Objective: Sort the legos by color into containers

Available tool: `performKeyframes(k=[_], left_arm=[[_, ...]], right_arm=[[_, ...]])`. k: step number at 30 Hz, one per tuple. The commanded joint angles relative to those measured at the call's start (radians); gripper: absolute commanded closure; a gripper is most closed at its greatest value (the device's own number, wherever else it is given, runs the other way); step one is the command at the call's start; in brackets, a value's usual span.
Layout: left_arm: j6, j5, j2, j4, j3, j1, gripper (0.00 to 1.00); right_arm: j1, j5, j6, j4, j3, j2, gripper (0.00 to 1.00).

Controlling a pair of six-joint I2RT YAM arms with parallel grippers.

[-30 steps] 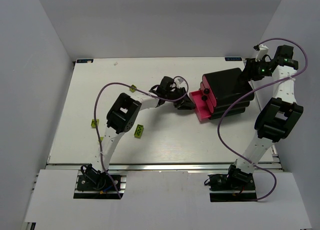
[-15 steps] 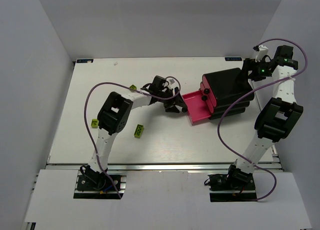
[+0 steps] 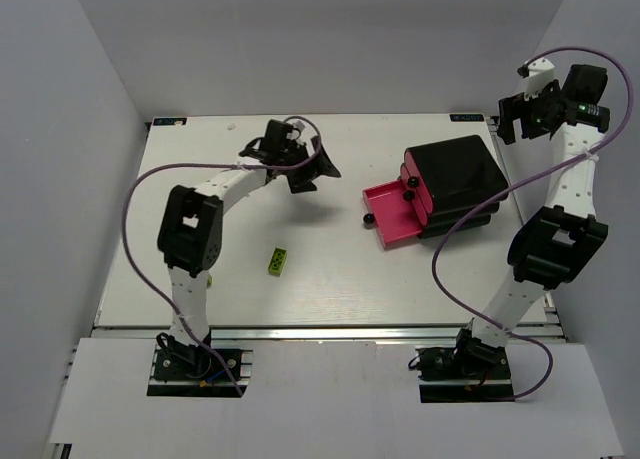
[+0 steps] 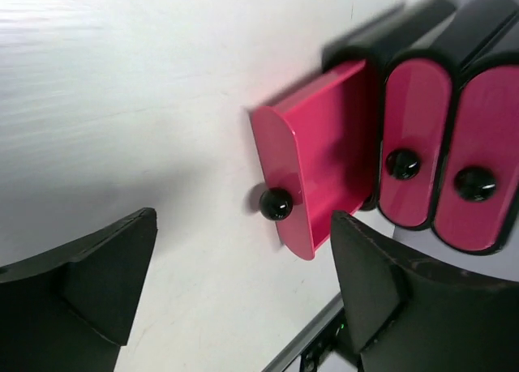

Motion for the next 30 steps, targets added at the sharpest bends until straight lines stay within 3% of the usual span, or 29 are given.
performKeyframes(k=[1,5,7,9,11,12,15,20,24,30], left_arm=[[0.035,-0.142,-0.234,-0.053,-0.061,0.050,0.02],[0.035,-0.224,-0.397,-0.092,-0.162,0.129,0.02],[0.037,-0.260,-0.467,-0.143,-0.183,0.154,0.02],[0.054,-0.287,-0.500,-0.253,-0.166,0.194,0.02],[0.081,-0.367,-0.544,-0.391,-0.141,0.214,0.02],[0.087,-0.401,-0.566,-0.433,-0.127,0.223,0.02],[0.084,-0.569,-0.654,-0.565,-0.138,0.263,0.05],[0.031,-0.711,-0.791,-0.708,-0.204,0.304,0.12],[0.009,-0.738,-0.894,-0.768,-0.245,0.327,0.11],[0.028,-0.862,-0.952,-0.895,-0.164,0.338,0.09]], right_arm=[[0.022,0.050,-0.108,0.106,0.010,-0.102,0.11],[0.060,-0.201,-0.301,0.085,-0.050,-0.203,0.11],[0.103,-0.418,-0.405,0.044,-0.114,-0.252,0.11],[0.201,-0.607,-0.608,-0.043,-0.257,-0.338,0.11],[0.328,-0.670,-0.845,-0.109,-0.353,-0.413,0.11],[0.385,-0.694,-0.886,-0.120,-0.442,-0.433,0.11],[0.577,-0.675,-0.988,-0.130,-0.515,-0.437,0.11],[0.862,-0.616,-1.119,-0.243,-0.402,-0.233,0.16],[1.014,-0.526,-1.225,-0.324,-0.262,-0.044,0.25],[1.188,-0.385,-1.256,-0.250,-0.164,0.142,0.24]])
